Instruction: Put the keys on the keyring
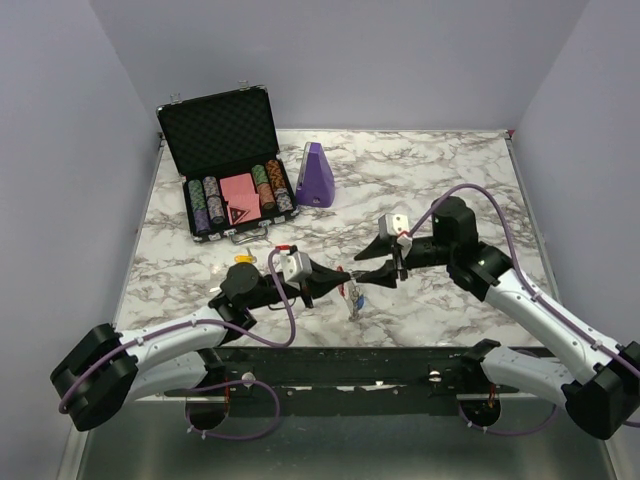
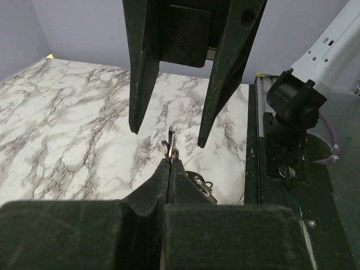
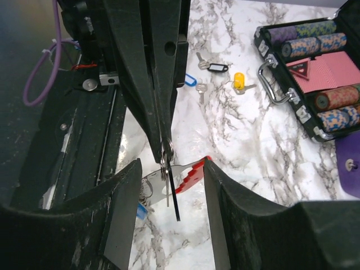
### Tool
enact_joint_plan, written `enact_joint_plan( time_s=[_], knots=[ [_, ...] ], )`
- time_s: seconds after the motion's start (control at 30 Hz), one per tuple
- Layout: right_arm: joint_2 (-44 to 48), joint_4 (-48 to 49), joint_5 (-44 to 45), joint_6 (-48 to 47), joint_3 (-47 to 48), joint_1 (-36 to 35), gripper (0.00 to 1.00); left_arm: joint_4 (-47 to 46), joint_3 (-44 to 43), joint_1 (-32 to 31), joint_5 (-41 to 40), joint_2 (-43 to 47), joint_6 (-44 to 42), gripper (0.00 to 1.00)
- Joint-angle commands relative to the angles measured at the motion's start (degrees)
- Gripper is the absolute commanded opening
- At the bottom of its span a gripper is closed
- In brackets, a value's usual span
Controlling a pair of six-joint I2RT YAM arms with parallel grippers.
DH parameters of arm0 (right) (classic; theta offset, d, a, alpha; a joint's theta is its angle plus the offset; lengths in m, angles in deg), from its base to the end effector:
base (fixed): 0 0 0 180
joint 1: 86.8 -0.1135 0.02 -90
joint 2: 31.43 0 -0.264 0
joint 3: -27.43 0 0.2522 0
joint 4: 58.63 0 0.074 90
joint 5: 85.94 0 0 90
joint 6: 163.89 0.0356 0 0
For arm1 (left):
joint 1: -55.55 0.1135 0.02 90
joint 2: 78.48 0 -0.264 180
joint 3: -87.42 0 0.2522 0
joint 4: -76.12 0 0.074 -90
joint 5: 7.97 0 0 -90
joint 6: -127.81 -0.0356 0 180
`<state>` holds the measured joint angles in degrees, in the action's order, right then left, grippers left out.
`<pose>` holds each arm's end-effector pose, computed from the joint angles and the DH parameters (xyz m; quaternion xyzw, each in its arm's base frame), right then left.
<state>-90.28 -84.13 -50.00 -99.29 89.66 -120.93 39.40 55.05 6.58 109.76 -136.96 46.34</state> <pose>0.1685 0.1490 0.3186 -0.5871 0.5155 0.4138 0.4672 0.1268 -0.1709 0.2470 0.3873 0.5181 -0.4935 0.5813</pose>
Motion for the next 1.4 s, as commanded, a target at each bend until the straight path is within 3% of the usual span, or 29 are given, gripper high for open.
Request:
enact_joint_plan(
  time_s=[0.0, 0.27, 0.53, 0.8, 0.93, 1.0, 1.17, 1.37],
  knots=[
    [-0.7, -1.7, -2.7, 0.2, -1.7, -0.1, 0.54, -2.8, -2.3, 0.7, 3.4, -0.2, -0.8, 0.0],
    [-1.4, -1.5, -1.8, -0.3, -2.4, -0.7, 0.38, -3.3, -2.9, 1.2, 4.9, -0.9, -0.2, 0.0],
    [-1.8, -0.5, -2.0, -0.3, -3.3, -1.5, 0.29, -5.6, -3.5, 1.7, 6.0, -3.6, 0.8, 0.0],
    [-2.4, -1.4, -0.3, -3.9, -4.8, -1.6, 0.0, -8.6, -3.4, 2.6, 6.6, -6.8, 1.7, 0.0],
    [-2.8, -0.3, 0.5, -4.3, -5.7, -1.6, 0.0, -12.3, -2.7, 3.5, 6.8, -10.2, 3.8, 0.0],
    [-3.4, 0.2, 0.9, -4.4, -6.4, -1.6, 0.0, -14.8, -2.1, 4.2, 6.7, -11.8, 5.5, 0.06],
    [-4.7, 0.6, 1.9, -4.9, -7.8, -1.6, 0.0, -20.7, -0.3, 5.9, 7.1, -15.3, 9.0, 0.38],
    [-6.6, 0.4, 3.7, -4.4, -8.5, -1.6, 0.0, -26.6, 2.6, 9.9, 7.1, -17.5, 14.3, 0.55]
  ],
)
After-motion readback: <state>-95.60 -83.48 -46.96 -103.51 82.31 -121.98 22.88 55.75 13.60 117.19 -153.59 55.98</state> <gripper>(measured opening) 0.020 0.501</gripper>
